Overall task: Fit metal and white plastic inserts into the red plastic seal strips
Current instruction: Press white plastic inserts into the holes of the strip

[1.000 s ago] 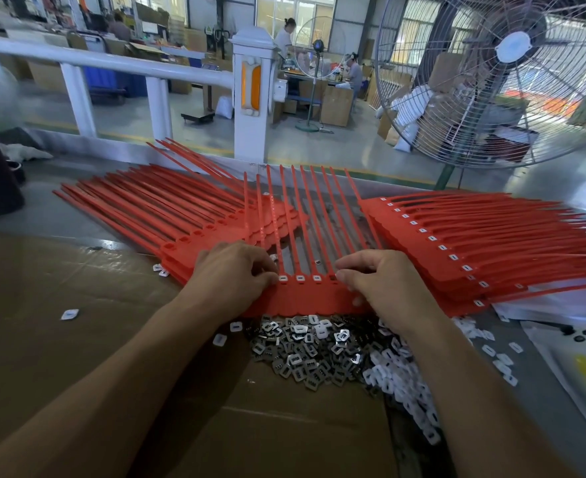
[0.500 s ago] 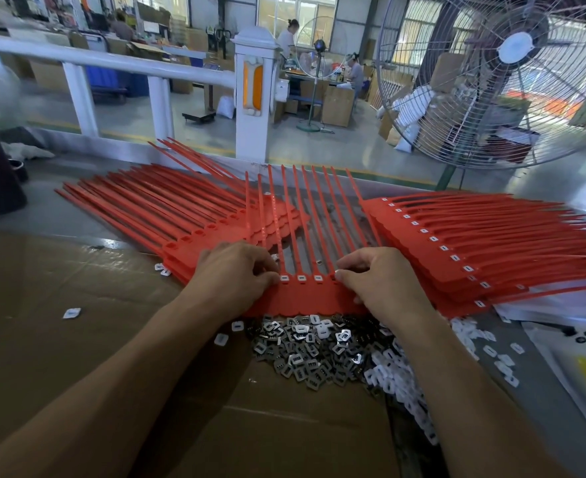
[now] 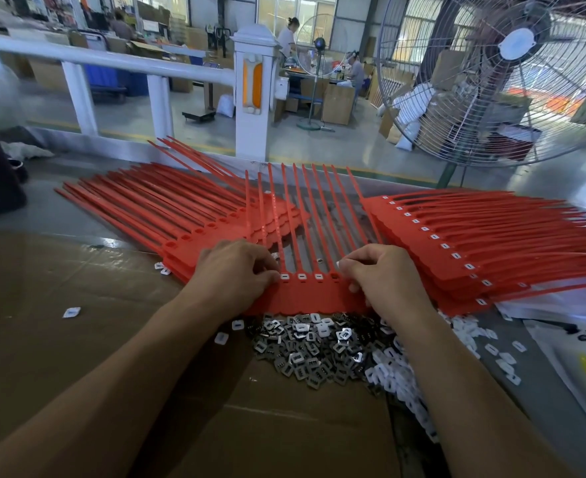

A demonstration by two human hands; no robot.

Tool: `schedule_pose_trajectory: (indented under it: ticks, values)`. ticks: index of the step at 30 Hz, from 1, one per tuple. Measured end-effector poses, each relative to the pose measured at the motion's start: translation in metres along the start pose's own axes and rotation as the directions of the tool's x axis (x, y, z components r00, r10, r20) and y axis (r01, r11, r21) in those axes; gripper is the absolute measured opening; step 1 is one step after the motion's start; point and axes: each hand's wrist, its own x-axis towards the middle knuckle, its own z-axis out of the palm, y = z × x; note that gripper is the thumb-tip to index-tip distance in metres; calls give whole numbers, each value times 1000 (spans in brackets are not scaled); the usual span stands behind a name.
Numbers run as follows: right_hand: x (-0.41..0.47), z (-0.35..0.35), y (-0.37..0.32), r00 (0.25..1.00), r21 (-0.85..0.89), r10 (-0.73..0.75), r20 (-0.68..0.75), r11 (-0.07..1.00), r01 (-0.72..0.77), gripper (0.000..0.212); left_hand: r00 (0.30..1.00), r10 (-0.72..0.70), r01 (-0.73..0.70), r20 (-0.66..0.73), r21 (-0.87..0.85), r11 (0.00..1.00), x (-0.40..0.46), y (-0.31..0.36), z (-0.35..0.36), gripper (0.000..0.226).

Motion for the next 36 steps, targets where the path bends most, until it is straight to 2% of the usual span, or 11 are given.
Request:
schedule_pose_trajectory:
  ticks: [10, 17, 20, 29, 36]
  values:
    - [4, 5, -4, 998, -178, -6, 56, 984, 16, 13, 1000, -4, 4, 8, 5, 1000, 0, 0, 0, 15]
    - [3, 8, -4, 1000, -189, -23, -15, 982, 20, 12, 1000, 2, -2, 1, 6, 1000, 0, 1, 0, 14]
    - [3, 10, -6, 1000, -184, -21, -23, 983, 17, 5, 1000, 5, -5, 1, 6, 1000, 0, 1, -1, 13]
    - [0, 7, -6, 998, -219, -63, -26, 974, 55, 8, 1000, 9, -9, 16, -3, 1000, 0, 2, -1, 14]
    - [-7, 1, -10, 992, -212, -108, 65, 970, 120, 15, 1000, 7, -7, 11, -5, 1000, 0, 2, -1, 13]
